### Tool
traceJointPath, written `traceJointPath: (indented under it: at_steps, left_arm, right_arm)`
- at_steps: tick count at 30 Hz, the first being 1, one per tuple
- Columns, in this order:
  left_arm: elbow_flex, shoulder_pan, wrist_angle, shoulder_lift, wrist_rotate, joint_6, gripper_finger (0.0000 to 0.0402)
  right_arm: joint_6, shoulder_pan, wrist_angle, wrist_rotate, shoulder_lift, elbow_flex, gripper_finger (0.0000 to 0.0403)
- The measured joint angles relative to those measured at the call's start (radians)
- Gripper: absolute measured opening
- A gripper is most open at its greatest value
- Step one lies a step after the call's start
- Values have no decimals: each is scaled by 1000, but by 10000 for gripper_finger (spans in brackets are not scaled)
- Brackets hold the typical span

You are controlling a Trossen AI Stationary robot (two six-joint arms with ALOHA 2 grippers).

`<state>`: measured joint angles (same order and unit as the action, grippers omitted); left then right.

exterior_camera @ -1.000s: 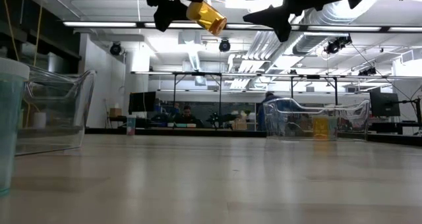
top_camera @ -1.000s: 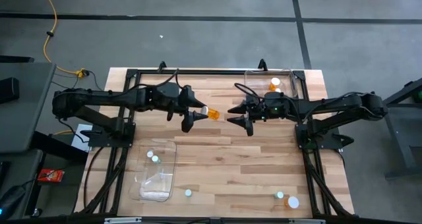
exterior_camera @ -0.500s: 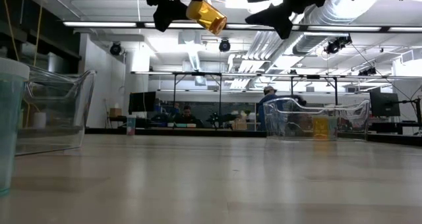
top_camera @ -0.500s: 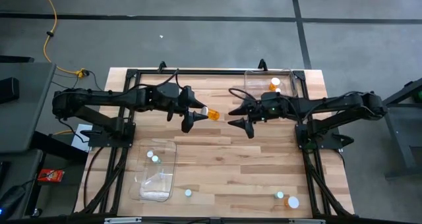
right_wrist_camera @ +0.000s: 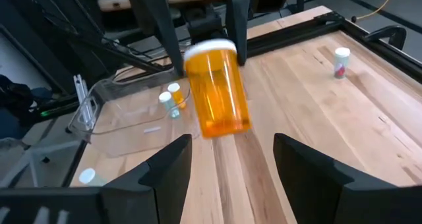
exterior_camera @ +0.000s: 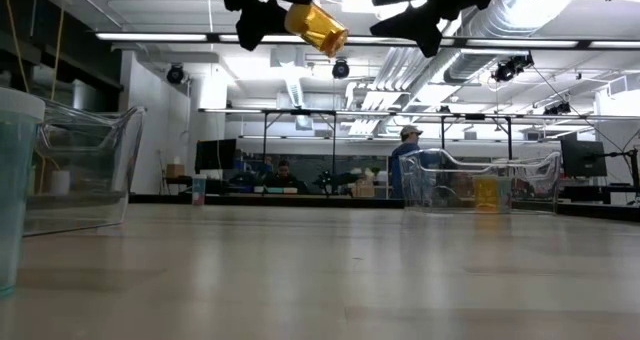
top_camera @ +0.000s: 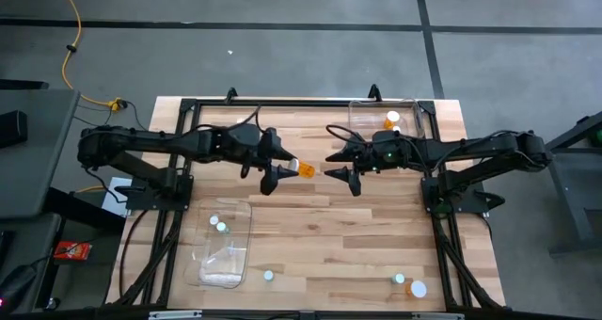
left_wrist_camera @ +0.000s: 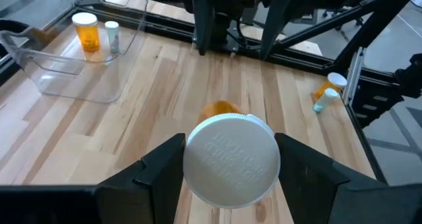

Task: Pick and place medicine bottles into bin by pill shape (circle, oval)
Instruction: Put the large orange capsule bottle into the top transparent bin

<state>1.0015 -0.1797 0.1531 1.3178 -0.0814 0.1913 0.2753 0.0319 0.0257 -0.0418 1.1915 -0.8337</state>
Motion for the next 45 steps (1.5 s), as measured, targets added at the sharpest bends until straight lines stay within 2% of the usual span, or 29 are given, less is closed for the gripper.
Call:
traceJointPath:
  at_steps: [10,17,34,45]
  left_arm:
    - [98,12,10,144,3,-52,197]
    - [155,12,34,195,6,-72,197]
    - [165,10,37,181,3,-72,197]
    - [226,4,38,182,3,-108,197]
  right_arm:
    - [12,0,-38,0,0,0,207]
    - [4,-18,-68,12,1,0,207]
    - [12,-28,-76,12,1,0,199]
    - [12,-28,-54,15,1,0,156]
